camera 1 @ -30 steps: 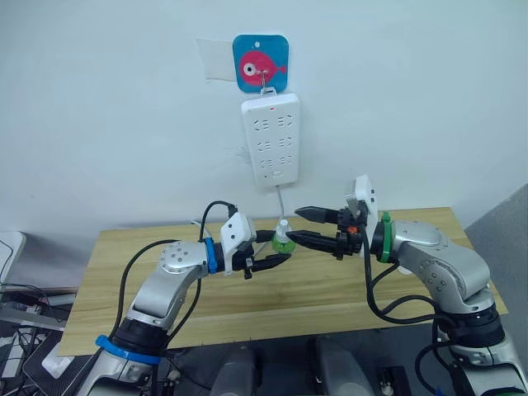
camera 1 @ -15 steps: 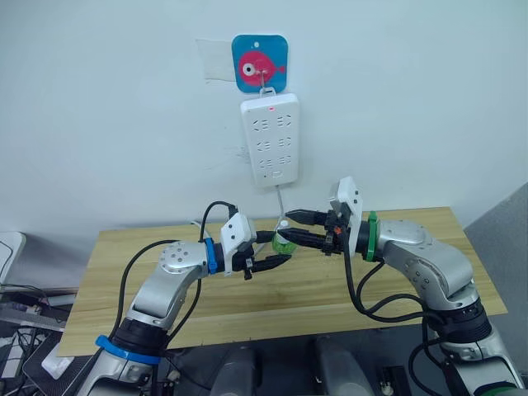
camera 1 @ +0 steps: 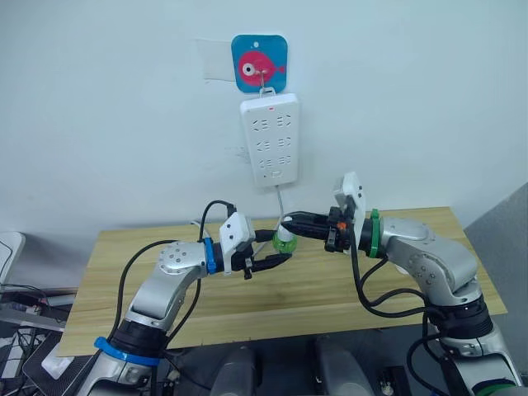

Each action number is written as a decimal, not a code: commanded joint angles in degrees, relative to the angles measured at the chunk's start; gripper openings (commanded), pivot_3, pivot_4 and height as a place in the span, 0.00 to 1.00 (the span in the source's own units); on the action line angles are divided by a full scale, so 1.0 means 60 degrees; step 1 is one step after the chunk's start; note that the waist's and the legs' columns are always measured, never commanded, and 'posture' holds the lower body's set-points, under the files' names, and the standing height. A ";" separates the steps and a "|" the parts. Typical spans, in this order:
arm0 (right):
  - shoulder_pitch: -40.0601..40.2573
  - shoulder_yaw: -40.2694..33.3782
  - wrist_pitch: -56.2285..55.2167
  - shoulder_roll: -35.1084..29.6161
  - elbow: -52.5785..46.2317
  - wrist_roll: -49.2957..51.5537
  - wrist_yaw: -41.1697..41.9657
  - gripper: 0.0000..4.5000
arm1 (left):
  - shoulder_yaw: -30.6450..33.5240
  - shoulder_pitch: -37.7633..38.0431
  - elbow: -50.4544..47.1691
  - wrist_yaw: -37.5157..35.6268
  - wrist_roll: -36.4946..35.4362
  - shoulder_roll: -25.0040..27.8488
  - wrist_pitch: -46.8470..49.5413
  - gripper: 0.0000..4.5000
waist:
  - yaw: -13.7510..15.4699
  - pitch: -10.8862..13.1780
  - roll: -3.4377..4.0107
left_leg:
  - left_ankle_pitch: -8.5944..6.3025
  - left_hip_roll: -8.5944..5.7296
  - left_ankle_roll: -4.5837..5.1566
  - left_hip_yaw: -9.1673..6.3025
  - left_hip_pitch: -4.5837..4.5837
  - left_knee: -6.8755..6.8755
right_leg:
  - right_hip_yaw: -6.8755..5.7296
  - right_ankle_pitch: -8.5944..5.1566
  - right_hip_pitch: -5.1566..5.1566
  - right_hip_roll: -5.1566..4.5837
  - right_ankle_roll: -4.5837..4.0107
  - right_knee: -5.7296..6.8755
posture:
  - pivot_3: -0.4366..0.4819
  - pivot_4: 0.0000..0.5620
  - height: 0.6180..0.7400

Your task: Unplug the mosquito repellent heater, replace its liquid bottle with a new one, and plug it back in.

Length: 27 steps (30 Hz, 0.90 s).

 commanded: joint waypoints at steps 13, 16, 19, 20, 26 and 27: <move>0.1380 0.0787 -0.5527 0.0661 0.4052 -0.4975 -0.2772 0.06 | 0.0379 0.0790 -0.0709 0.0379 -0.0086 0.0283 0.0103 0.48 | 0.0008 -0.0004 -0.0007 | 0.0002 0.0003 -0.0002 0.0012 0.0005 -0.0004 | 0.0004 0.0000 -0.0002 0.0006 -0.0001 0.0007 | 0.43 0.32 1.00; 0.1417 0.0812 -0.6395 0.0982 0.5214 -0.5393 -0.2925 0.06 | 0.0386 0.0893 -0.0873 0.0436 -0.0088 0.0302 0.0181 0.48 | 0.0002 -0.0004 -0.0007 | 0.0004 0.0005 -0.0007 0.0011 0.0004 -0.0007 | 0.0005 -0.0001 -0.0005 0.0009 -0.0001 0.0006 | 0.43 0.32 1.00; 0.1441 0.0766 -0.7316 0.1317 0.6603 -0.5788 -0.3258 0.06 | 0.0394 0.0976 -0.1071 0.0534 -0.0105 0.0279 0.0315 0.48 | 0.0016 -0.0004 -0.0007 | 0.0003 0.0003 -0.0005 0.0011 0.0006 -0.0005 | 0.0007 0.0000 -0.0001 0.0009 -0.0001 0.0006 | 0.44 0.32 1.00; 0.1425 0.0748 -0.7625 0.1400 0.7015 -0.5883 -0.3330 0.06 | 0.0395 0.1000 -0.1133 0.0564 -0.0113 0.0276 0.0356 0.48 | 0.0017 -0.0004 -0.0007 | 0.0003 0.0002 -0.0005 0.0010 0.0007 -0.0005 | 0.0007 0.0000 0.0000 0.0009 -0.0001 0.0006 | 0.44 0.32 1.00; 0.1147 0.0632 -0.8806 0.1595 0.8603 -0.6276 -0.3637 0.06 | 0.0440 0.1095 -0.1307 0.0600 -0.0142 0.0318 0.0491 0.48 | 0.0029 -0.0004 -0.0007 | 0.0004 0.0001 -0.0007 0.0011 0.0008 -0.0004 | 0.0008 0.0000 0.0000 0.0013 -0.0001 0.0008 | 0.45 0.32 1.00; 0.1111 0.0603 -0.8917 0.1620 0.8783 -0.6287 -0.3668 0.06 | 0.0442 0.1095 -0.1313 0.0598 -0.0144 0.0319 0.0501 0.48 | 0.0028 -0.0004 -0.0007 | 0.0004 0.0001 -0.0007 0.0011 0.0008 -0.0004 | 0.0008 0.0000 0.0000 0.0014 -0.0001 0.0008 | 0.45 0.32 1.00</move>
